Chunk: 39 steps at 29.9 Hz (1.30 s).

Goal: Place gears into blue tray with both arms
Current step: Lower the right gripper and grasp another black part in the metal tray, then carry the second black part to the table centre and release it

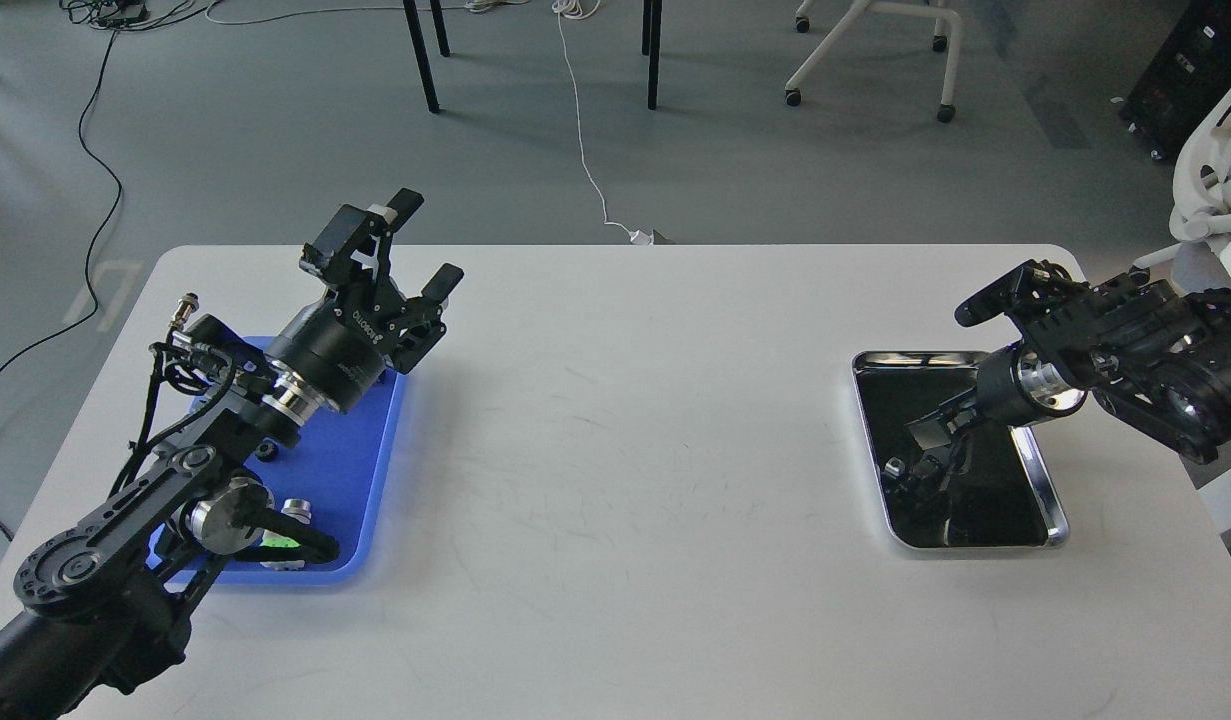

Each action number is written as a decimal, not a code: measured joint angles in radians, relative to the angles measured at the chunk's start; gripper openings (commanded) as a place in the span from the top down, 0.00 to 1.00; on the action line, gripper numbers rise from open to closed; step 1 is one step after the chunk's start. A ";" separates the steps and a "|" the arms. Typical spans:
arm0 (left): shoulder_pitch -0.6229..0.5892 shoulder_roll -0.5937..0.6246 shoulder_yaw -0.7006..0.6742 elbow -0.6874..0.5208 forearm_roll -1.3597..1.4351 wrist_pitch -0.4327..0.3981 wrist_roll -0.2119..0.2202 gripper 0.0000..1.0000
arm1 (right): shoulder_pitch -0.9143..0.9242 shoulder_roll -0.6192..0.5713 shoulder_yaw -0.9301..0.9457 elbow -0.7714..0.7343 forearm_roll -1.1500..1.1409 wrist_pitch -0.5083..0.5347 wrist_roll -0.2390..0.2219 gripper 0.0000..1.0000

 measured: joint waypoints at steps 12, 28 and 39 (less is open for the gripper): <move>0.000 -0.001 0.000 0.000 0.000 0.000 0.000 0.02 | -0.004 0.002 -0.002 -0.013 -0.001 0.000 0.000 0.62; 0.000 -0.002 -0.001 0.000 0.000 0.000 0.000 0.02 | -0.009 0.002 -0.002 -0.014 0.000 -0.003 0.000 0.85; 0.000 0.001 -0.010 -0.001 -0.001 0.000 0.000 0.02 | 0.132 -0.015 0.010 0.100 0.054 -0.002 0.000 0.84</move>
